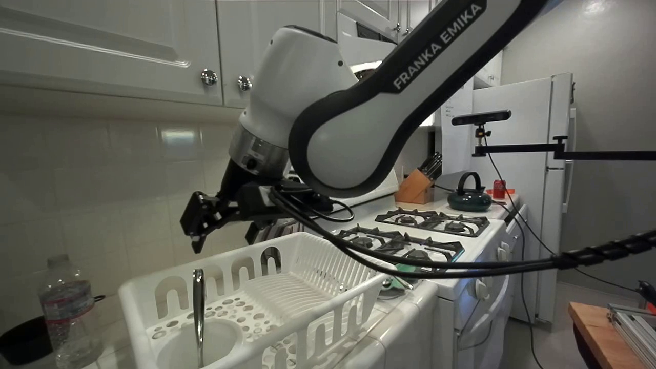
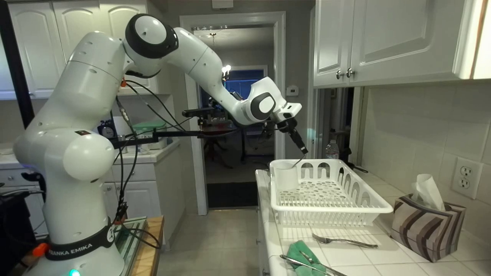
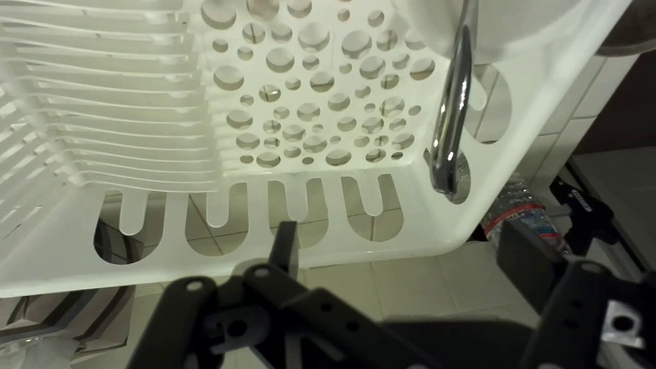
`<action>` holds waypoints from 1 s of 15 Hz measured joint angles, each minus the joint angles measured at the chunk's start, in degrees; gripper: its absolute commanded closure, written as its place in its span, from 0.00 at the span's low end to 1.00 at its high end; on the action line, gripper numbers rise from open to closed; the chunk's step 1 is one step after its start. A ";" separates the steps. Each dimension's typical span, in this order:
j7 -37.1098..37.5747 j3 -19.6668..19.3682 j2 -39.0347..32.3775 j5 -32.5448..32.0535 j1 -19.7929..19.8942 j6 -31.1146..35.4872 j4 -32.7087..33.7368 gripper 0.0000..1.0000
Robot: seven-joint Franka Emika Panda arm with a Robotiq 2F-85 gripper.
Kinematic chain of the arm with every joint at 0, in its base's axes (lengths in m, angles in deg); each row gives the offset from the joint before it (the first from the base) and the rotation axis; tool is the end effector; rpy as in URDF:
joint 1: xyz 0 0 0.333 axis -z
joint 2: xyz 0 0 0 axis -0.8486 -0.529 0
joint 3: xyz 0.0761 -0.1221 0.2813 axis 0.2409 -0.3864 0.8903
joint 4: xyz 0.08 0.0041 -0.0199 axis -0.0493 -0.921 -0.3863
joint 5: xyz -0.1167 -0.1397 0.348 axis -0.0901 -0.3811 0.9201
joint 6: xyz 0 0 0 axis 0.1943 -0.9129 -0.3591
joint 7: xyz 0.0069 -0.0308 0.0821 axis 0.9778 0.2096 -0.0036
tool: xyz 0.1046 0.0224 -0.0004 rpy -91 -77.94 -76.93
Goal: Put the middle fork in the middle section of the white object
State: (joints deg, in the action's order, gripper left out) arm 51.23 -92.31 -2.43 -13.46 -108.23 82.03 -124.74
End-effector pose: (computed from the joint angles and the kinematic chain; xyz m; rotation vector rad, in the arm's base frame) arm 0.6436 0.2330 0.3506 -2.9111 0.4794 -0.9237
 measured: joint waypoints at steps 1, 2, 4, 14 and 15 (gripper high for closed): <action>-0.16 1.47 1.15 -0.97 1.35 -1.20 -0.09 0.00; -0.35 3.14 2.33 -1.90 2.90 -2.26 -0.27 0.00; -0.48 6.65 4.58 -4.02 6.45 -4.15 -0.73 0.00; -4.58 23.87 11.98 -7.30 26.17 -10.23 -4.04 0.00; -5.24 25.14 12.53 -7.30 27.63 -10.41 -4.63 0.00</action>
State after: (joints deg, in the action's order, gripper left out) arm 45.99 -67.17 10.10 -20.76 -80.60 71.62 -129.37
